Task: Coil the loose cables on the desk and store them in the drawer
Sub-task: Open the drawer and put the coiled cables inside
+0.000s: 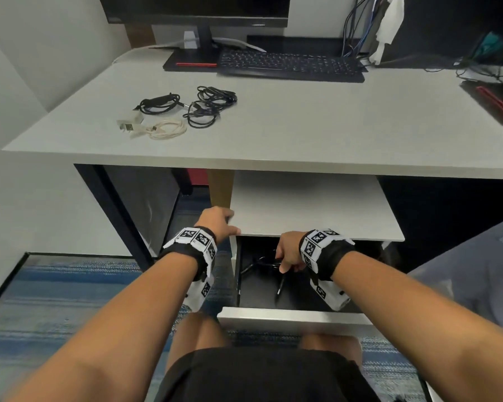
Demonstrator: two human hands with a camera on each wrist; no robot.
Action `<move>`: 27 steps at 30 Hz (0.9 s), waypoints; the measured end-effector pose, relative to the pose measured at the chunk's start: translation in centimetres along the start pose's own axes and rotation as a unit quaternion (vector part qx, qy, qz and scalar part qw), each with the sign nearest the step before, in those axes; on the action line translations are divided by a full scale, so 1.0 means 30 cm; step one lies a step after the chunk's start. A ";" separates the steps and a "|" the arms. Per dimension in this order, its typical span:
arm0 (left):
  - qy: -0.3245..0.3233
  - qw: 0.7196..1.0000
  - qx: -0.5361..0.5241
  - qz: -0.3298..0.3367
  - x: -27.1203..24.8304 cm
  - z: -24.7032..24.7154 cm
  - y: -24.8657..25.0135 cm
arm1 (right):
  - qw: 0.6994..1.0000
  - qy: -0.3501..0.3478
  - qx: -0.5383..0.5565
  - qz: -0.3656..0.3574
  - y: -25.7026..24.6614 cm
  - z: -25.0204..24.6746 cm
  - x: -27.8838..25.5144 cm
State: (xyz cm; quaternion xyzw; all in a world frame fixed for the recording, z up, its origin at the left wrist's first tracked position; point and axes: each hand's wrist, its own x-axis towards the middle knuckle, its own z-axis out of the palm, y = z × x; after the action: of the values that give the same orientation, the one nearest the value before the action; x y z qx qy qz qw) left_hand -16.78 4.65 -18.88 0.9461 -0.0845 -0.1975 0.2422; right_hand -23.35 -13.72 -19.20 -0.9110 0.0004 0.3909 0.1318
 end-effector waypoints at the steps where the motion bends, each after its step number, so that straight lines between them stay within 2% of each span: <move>1: 0.001 1.000 -0.006 -0.002 0.012 -0.001 -0.007 | 1.000 0.002 -0.030 -0.009 -0.003 0.001 0.003; 3: 0.002 1.000 -0.008 -0.001 0.030 -0.007 -0.019 | 0.996 -0.002 -0.087 -0.024 -0.013 0.002 0.007; 9: -0.013 1.000 0.002 0.000 0.056 -0.008 -0.028 | 0.986 -0.021 -0.166 -0.021 -0.019 0.030 0.034; 19: -0.023 0.998 0.049 0.015 0.002 -0.022 -0.007 | 0.993 0.028 -0.110 -0.025 -0.036 -0.045 -0.036; 23: 0.008 0.999 0.042 0.028 -0.040 -0.081 -0.015 | 0.992 0.081 -0.088 -0.040 -0.086 -0.106 -0.091; 27: 0.087 0.994 0.036 0.048 -0.096 -0.187 -0.023 | 0.982 0.154 -0.086 -0.062 -0.156 -0.195 -0.145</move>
State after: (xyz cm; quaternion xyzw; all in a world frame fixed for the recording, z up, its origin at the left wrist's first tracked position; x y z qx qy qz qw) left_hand -17.01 8.37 -13.76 0.9627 -0.1157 -0.0989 0.2237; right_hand -21.71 -11.05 -11.13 -0.9665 -0.0694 0.2353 0.0752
